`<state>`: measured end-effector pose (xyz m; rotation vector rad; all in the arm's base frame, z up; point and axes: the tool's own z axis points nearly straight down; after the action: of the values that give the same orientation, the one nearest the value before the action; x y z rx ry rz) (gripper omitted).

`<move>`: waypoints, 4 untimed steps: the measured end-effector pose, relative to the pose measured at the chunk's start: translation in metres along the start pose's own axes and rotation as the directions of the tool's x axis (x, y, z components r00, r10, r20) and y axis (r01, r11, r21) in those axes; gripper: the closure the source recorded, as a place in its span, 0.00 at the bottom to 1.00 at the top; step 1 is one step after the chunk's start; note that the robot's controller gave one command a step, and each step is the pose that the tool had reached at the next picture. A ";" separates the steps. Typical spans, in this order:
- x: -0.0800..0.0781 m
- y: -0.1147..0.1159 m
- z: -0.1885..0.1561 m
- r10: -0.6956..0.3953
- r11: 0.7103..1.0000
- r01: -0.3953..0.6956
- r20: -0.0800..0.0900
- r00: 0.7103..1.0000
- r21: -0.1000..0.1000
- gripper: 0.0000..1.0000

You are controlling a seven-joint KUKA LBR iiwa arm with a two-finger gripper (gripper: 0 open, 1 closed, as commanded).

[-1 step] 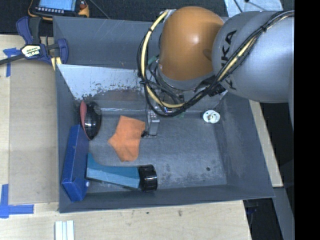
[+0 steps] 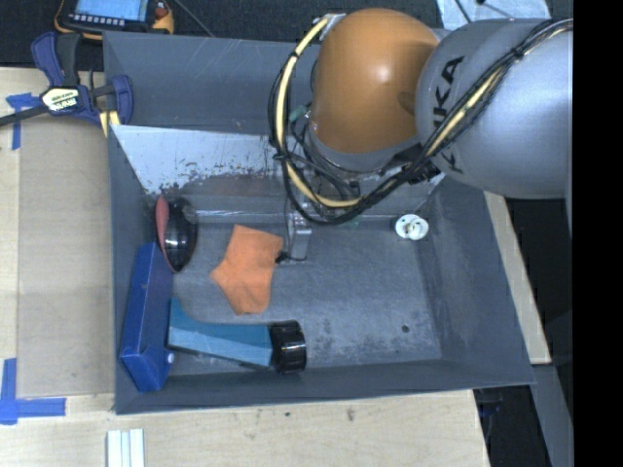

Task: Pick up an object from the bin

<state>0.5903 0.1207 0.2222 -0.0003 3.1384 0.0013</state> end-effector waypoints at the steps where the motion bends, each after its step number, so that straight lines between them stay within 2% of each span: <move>1: 0.005 0.000 0.039 0.075 0.997 -0.075 0.005 0.997 -0.001 0.00; 2: 0.046 -0.005 0.064 0.102 0.995 -0.102 -0.002 0.995 0.001 0.00; 3: 0.016 0.010 0.096 0.191 0.982 -0.191 0.002 0.982 -0.001 0.00; 4: 0.022 0.006 0.150 0.275 0.962 -0.275 0.005 0.962 -0.002 1.00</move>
Offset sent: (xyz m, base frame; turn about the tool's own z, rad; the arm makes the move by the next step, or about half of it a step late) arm -0.0546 -0.0056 -0.0677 0.1070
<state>0.5688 0.1271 0.0724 0.4340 3.1036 0.0039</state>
